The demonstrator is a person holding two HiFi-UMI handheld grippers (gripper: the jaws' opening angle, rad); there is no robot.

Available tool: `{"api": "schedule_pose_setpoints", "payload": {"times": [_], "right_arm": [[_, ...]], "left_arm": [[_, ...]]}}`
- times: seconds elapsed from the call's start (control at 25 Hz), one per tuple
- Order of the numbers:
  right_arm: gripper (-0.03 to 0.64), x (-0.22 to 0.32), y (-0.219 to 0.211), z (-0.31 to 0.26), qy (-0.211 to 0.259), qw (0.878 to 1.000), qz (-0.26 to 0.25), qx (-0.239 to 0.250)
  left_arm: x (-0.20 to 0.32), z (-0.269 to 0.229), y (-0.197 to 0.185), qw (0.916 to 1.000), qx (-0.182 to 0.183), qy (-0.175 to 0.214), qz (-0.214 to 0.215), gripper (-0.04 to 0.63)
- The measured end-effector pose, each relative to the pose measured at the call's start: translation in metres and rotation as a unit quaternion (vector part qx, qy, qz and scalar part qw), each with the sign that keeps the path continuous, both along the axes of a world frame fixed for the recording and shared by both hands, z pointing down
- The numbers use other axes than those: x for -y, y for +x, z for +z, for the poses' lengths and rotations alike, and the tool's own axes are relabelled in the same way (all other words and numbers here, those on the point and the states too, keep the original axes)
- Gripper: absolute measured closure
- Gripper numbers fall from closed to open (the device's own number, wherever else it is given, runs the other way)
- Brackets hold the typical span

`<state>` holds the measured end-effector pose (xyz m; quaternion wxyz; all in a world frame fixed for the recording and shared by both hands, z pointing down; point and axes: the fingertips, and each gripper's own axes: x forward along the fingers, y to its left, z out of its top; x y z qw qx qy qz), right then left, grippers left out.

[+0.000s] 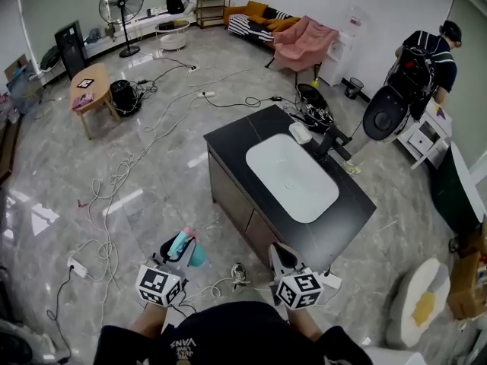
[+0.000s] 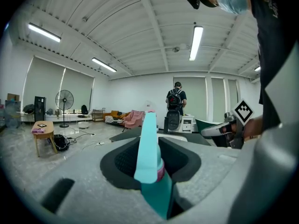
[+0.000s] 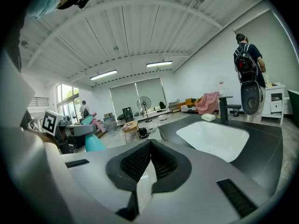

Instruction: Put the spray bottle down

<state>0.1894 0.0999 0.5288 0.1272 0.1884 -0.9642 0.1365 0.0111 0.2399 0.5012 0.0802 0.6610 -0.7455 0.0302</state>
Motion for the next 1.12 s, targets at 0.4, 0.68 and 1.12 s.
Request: {"api": "schedule_pose_setpoints", "payload": {"times": [0.4, 0.68, 1.12], "right_arm": [[0.615, 0.112, -0.041, -0.006, -0.001, 1.000, -0.006, 0.013], [0.615, 0.167, -0.061, 0.003, -0.004, 1.000, -0.016, 0.013], [0.615, 0.190, -0.111, 0.018, -0.013, 1.000, -0.024, -0.009]], "left_arm": [[0.106, -0.016, -0.039, 0.9999, 0.015, 0.001, -0.007, 0.469], [0.155, -0.010, -0.059, 0.9997, 0.017, 0.000, -0.020, 0.469], [0.173, 0.001, -0.117, 0.9992, 0.001, -0.001, -0.040, 0.469]]}}
